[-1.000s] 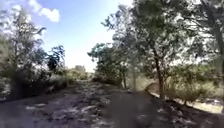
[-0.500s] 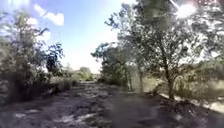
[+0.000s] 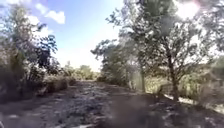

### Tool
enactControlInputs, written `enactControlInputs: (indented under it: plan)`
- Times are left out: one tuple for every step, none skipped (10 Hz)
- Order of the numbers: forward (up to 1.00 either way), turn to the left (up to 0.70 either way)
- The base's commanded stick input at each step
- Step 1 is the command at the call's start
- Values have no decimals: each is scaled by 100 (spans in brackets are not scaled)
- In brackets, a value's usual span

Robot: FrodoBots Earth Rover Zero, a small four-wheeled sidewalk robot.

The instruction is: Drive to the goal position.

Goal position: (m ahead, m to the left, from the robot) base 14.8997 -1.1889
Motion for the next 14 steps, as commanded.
enactControlInputs:
  plan:
    - [70,0]
    - [70,0]
    - [70,0]
    - [70,0]
    - [70,4]
    - [70,10]
    - [70,14]
    - [70,14]
    - [70,1]
    - [70,0]
    - [70,0]
    - [70,0]
    - [70,0]
    - [70,2]
